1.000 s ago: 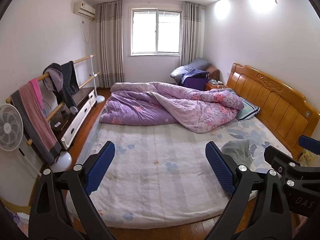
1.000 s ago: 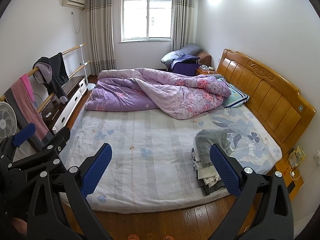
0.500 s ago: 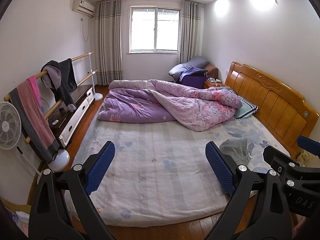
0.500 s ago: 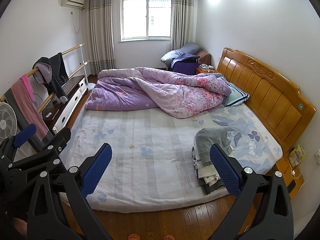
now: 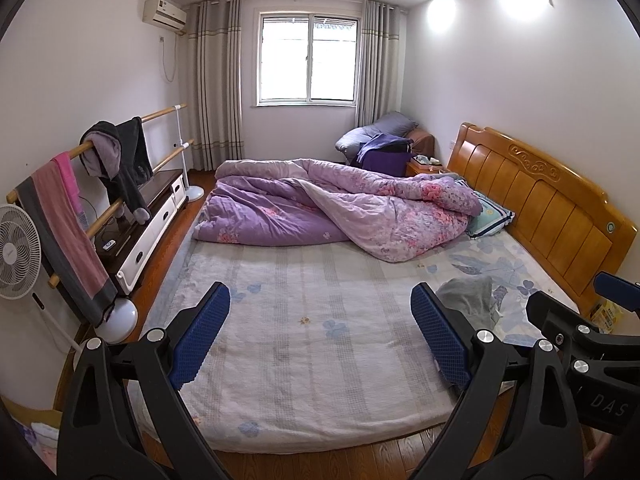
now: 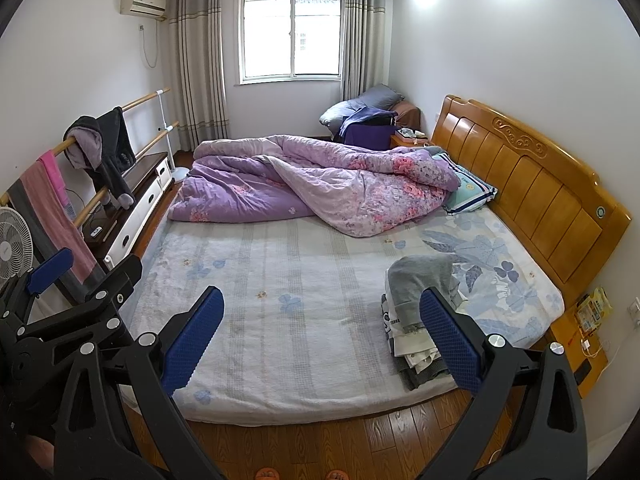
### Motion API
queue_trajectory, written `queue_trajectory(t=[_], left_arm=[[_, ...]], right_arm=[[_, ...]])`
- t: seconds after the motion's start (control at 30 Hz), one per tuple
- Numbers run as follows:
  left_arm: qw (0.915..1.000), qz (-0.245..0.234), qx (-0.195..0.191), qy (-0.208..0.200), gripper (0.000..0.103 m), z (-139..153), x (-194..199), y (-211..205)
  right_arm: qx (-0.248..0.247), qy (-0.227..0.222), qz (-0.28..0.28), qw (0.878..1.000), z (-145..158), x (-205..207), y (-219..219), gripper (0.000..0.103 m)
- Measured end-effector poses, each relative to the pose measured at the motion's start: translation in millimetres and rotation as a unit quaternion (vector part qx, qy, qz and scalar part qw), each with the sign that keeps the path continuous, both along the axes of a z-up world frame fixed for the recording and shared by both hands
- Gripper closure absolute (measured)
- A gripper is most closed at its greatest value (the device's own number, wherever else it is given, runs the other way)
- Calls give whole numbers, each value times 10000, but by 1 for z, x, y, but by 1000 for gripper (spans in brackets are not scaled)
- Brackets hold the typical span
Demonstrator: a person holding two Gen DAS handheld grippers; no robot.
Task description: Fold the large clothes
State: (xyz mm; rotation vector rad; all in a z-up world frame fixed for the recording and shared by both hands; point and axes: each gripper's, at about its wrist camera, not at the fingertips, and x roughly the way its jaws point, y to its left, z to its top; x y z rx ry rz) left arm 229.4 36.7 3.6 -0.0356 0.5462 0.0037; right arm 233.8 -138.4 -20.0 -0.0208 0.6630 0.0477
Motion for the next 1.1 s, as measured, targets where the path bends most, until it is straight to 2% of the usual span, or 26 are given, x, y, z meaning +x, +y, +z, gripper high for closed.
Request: queue_trajectory(t=[1.1], left_arm=[[10000,-17,33,-6,11,-2,2,-1]], right_arm=[[6,3,-43,10000,-2,-4,4,8]])
